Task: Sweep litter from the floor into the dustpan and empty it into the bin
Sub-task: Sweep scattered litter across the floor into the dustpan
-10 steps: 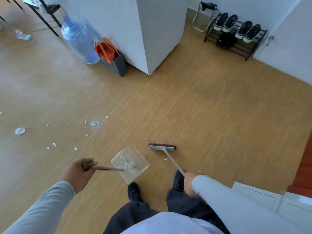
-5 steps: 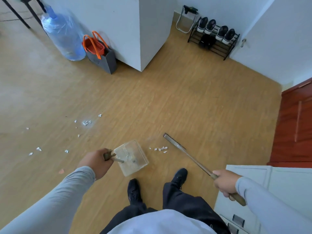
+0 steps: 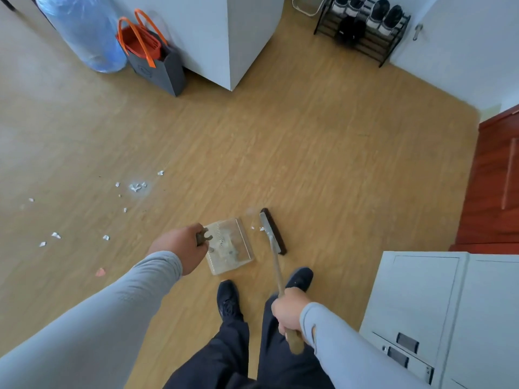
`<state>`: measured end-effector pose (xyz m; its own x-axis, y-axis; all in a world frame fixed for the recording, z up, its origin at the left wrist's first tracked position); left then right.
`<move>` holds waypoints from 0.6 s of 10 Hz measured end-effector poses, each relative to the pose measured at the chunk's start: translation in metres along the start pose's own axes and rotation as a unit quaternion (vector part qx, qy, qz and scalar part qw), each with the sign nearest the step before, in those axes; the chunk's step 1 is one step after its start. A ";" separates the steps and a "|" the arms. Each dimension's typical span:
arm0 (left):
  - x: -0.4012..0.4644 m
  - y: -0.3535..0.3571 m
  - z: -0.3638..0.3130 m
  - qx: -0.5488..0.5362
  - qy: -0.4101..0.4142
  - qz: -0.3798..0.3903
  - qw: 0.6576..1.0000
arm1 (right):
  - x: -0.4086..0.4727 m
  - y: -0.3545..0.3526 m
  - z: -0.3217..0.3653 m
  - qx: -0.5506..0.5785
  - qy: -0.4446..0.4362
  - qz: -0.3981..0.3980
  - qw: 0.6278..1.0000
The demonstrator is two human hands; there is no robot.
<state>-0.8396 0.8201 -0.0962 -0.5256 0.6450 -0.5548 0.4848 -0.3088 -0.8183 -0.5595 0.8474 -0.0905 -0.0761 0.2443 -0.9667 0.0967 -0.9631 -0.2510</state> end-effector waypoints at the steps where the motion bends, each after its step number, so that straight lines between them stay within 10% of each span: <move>1: 0.001 0.000 0.019 0.002 -0.016 0.003 1.000 | 0.008 0.014 -0.017 0.060 -0.005 0.040 0.997; 3: -0.004 0.005 0.019 -0.012 -0.002 0.000 1.000 | -0.031 -0.053 -0.087 0.250 0.023 0.058 0.966; 6: -0.004 0.004 0.019 -0.009 -0.003 -0.009 1.000 | -0.005 -0.052 -0.053 0.095 0.045 -0.071 0.992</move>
<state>-0.8491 0.8033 -0.0999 -0.5381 0.6464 -0.5409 0.4871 -0.2852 -0.8255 -0.5118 0.9018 -0.0758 0.0133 0.3808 -0.9246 -0.0984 -0.9197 -0.3802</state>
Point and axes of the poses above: each hand's wrist, its own x-axis towards the middle knuckle, its own y-axis out of the palm, z = x × y, the point moved 9 cm from there along x, towards the middle knuckle, and after that the axes turned 4 degrees about -z, right-handed, at the moved point
